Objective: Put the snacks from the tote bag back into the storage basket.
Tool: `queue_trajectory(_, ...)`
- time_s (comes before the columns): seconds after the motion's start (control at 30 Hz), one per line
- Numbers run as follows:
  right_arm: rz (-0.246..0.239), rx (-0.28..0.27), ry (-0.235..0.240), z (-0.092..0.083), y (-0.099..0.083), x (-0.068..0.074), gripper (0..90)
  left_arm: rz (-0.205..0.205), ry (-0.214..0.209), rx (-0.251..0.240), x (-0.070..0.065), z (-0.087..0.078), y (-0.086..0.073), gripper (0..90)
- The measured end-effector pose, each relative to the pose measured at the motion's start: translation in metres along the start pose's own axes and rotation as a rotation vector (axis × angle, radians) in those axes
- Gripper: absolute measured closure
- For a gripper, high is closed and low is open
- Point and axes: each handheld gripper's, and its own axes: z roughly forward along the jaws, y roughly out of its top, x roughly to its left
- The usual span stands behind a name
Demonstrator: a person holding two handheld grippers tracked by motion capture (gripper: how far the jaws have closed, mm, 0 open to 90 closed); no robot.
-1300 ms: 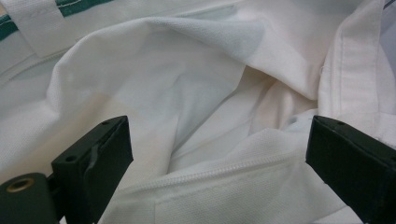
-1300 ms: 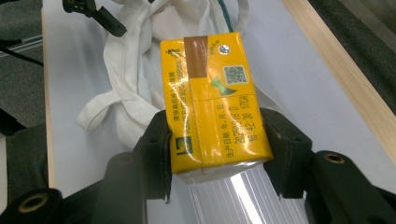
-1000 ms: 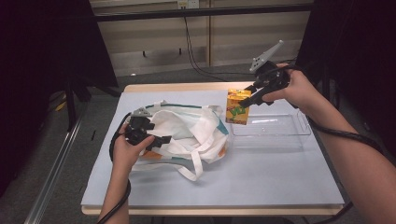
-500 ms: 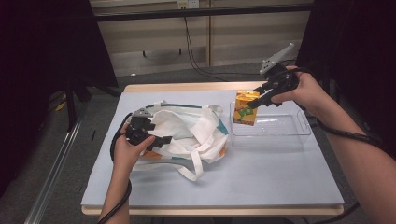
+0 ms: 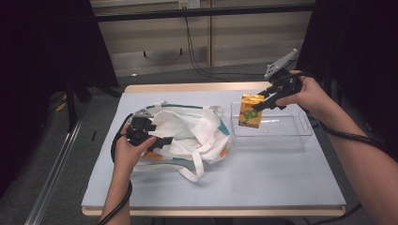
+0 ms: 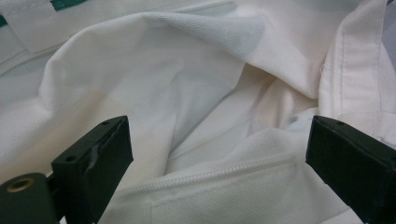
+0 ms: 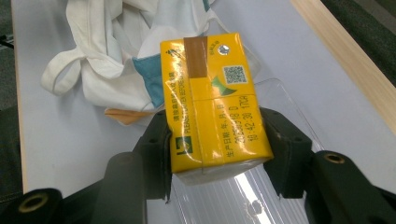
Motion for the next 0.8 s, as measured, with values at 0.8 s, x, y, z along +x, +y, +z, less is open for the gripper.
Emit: queue_trajectory(0.8,-0.049,0.048,0.018,0.020,-0.009,0.000,49.1,-0.009,-0.003,-0.006,0.001,0.000,-0.001,7.2)
